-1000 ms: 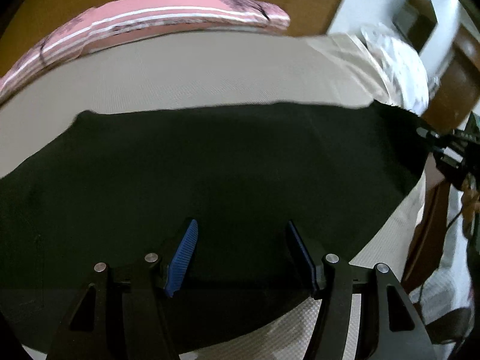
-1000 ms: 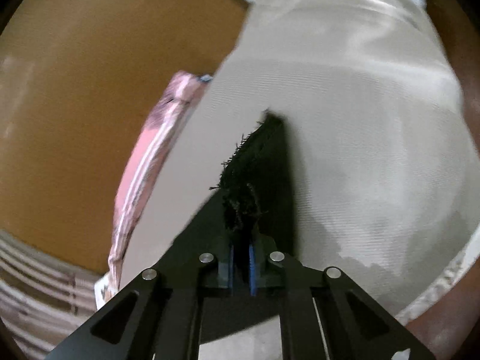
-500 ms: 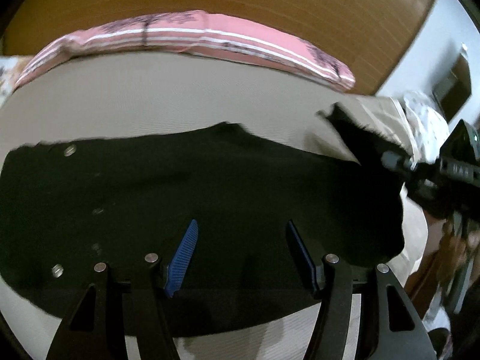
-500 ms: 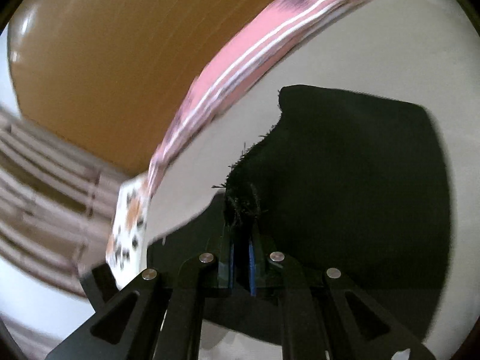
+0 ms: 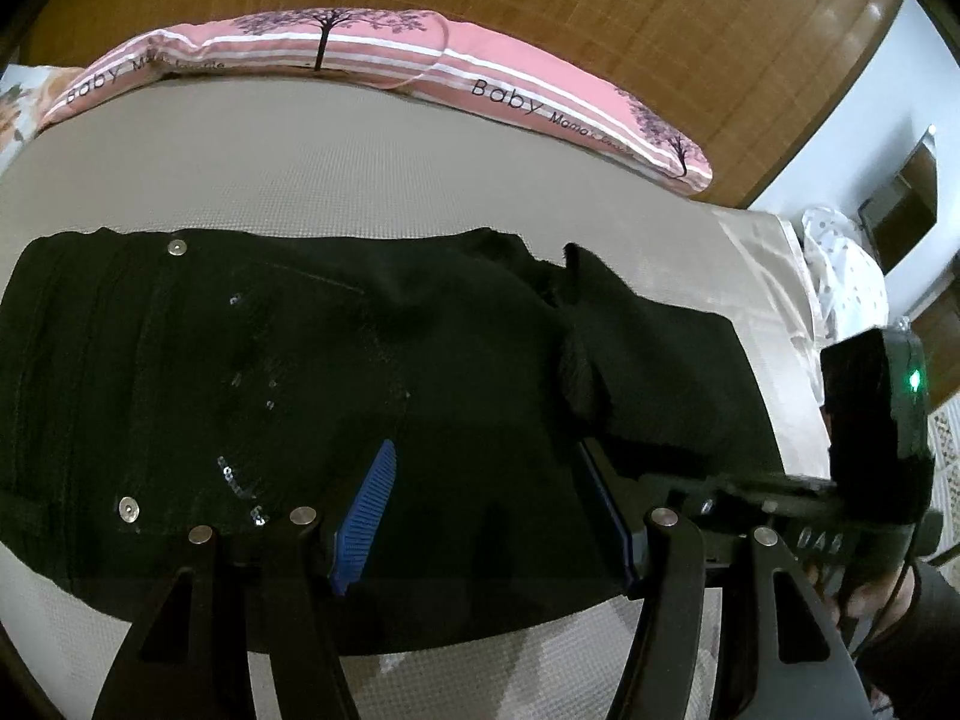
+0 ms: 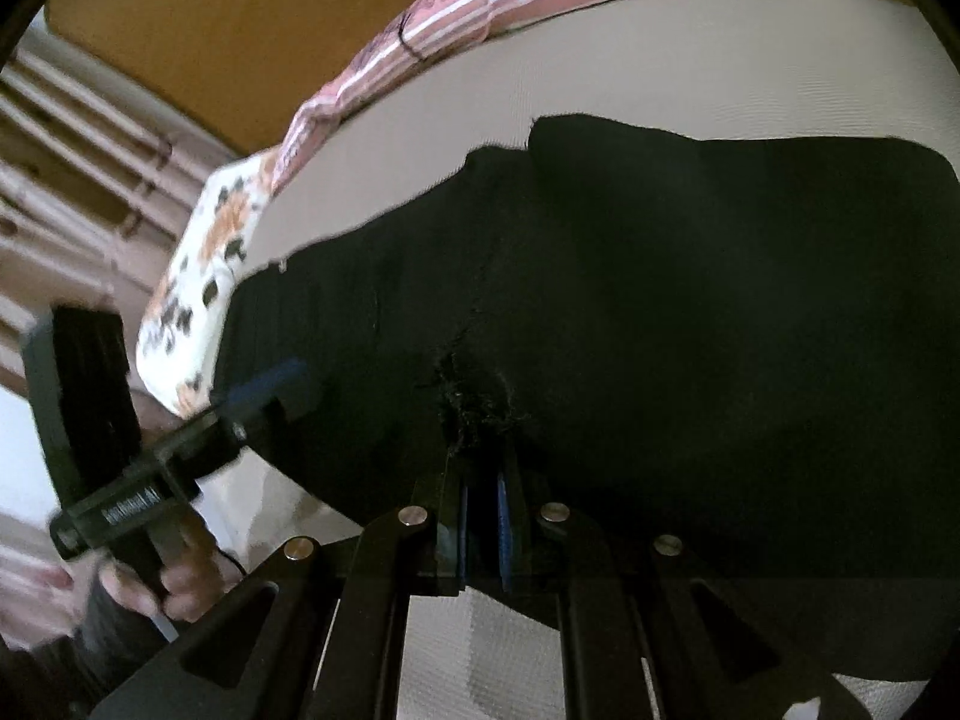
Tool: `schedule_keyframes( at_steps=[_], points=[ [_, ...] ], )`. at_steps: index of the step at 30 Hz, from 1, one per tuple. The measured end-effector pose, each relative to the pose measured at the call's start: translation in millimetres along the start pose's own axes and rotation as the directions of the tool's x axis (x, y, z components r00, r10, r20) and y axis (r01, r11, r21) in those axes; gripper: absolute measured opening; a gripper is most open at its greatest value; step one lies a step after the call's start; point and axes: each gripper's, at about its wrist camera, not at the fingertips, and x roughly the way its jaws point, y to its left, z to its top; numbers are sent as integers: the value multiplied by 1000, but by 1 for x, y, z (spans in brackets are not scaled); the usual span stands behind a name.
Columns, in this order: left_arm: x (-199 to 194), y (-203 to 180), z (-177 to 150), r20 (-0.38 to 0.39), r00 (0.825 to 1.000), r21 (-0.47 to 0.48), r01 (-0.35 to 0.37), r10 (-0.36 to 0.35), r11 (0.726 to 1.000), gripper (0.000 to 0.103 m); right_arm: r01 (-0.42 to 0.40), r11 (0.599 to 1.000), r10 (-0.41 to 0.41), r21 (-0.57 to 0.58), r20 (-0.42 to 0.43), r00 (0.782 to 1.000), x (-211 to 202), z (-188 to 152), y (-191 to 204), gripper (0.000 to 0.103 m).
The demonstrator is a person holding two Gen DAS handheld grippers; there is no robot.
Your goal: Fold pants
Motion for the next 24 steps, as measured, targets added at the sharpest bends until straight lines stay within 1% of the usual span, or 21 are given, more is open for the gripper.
schedule_keyframes(
  at_steps=[3,5,7,8,9,11,12,14,15,17,18,19,22,24],
  points=[
    [1,-1,0,-8,1000,-2,8,-8,1000,62,16,999,-17,-37,-40,999,6,-4,3,10],
    [1,-2,-1,-14,1000,3,15,-15,1000,62,24,998,-26,-57,-44,999,5,-6,3,13],
    [2,-3,-1,-27,999,5,22,-22,1000,62,31,997,-35,-71,-50,998,6,-7,6,22],
    [3,-4,-2,-37,999,2,30,-30,1000,62,17,998,-21,-62,-54,998,4,-7,7,35],
    [3,-5,-2,-46,998,-1,43,-43,999,62,5,999,-8,-54,-53,999,2,-7,7,45],
    [3,-7,-3,-59,996,-11,71,-72,997,62,-16,999,15,-48,-21,1000,-10,-8,9,52],
    [3,-8,-4,-69,994,-17,88,-89,996,62,-30,999,30,-42,-6,1000,-17,-8,10,53],
    [5,-10,-6,-103,985,-41,131,-135,991,62,-45,999,46,-15,47,998,-34,-9,5,56],
    [8,-12,-6,-123,980,-52,148,-154,988,62,-33,999,33,-2,75,997,-42,-9,3,58],
    [13,-14,-8,-166,968,-82,177,-189,981,62,-18,999,13,36,136,991,-58,-9,-8,58],
    [15,-15,-9,-182,961,-97,191,-206,977,62,-14,998,4,62,168,986,-67,-10,-15,58],
    [20,-15,-10,-213,949,-131,207,-231,970,62,-9,996,-8,87,193,981,-74,-10,-21,58],
    [31,-17,-11,-277,922,-207,217,-270,954,61,0,989,-39,151,254,966,-85,-10,-35,60],
    [36,-17,-11,-293,916,-230,210,-274,950,61,-4,982,-51,189,287,956,-93,-11,-46,60]
  ],
)
